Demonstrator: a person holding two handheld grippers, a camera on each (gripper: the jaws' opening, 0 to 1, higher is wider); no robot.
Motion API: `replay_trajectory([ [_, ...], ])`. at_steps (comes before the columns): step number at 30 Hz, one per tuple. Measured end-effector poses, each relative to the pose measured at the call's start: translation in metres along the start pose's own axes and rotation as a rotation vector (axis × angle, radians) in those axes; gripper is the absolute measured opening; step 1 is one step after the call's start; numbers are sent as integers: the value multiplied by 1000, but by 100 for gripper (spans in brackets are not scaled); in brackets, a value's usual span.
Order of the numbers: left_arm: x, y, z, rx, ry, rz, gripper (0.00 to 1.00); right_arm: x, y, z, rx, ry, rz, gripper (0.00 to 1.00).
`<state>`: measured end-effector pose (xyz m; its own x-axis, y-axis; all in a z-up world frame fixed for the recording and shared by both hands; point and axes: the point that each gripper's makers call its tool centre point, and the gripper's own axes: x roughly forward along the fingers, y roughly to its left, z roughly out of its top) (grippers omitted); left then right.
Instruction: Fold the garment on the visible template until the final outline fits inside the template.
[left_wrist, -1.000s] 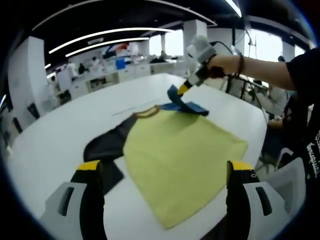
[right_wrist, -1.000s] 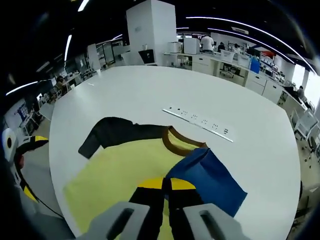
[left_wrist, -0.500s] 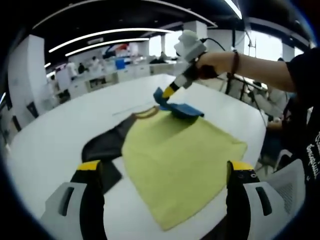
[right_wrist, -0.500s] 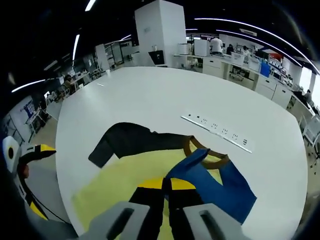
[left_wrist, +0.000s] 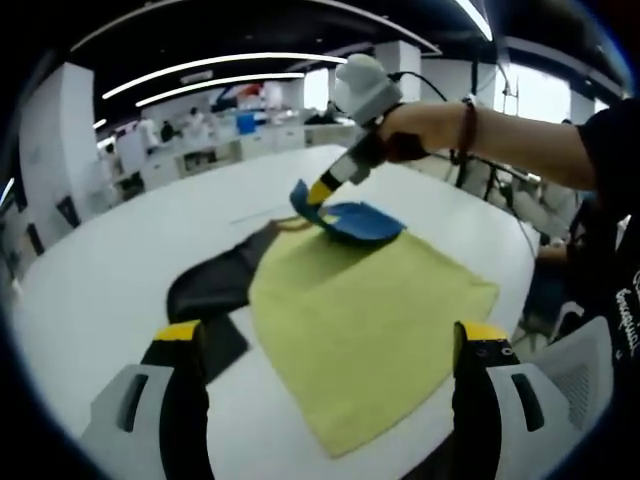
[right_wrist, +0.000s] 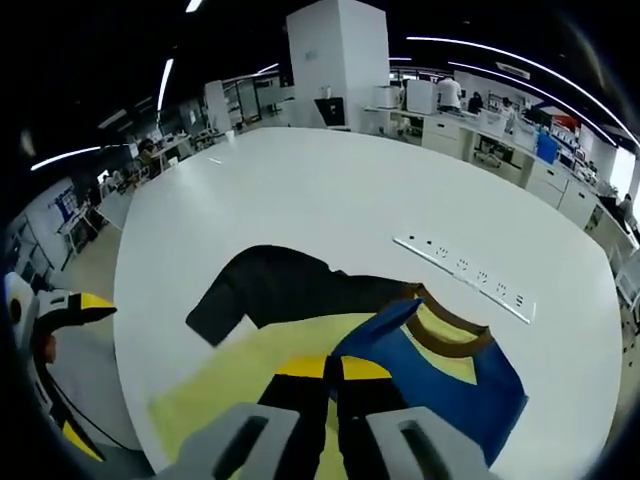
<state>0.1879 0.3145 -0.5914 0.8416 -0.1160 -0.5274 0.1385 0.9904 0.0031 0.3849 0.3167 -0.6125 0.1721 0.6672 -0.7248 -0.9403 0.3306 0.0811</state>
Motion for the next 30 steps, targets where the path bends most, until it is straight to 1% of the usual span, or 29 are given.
replay_trajectory([
  [5,1,3,-2,-18,-1,5,99,12,10,0,-27,16,10,0],
  [10,2,6,-5,-24,5,6,99,24,17,-3,-29,28,21,0],
  [18,3,14,-10,-32,12,21,99,48,20,-15,-23,70,35,0],
  [20,3,17,-5,-28,-18,33,99,56,22,-18,-15,75,44,0],
  [21,3,17,-5,-24,-22,32,99,59,23,-19,-12,79,47,0],
  [25,7,22,-5,-25,-19,34,99,69,25,-25,-11,96,58,0],
  [30,11,27,-10,-37,-7,37,99,82,29,-30,-9,110,78,0],
])
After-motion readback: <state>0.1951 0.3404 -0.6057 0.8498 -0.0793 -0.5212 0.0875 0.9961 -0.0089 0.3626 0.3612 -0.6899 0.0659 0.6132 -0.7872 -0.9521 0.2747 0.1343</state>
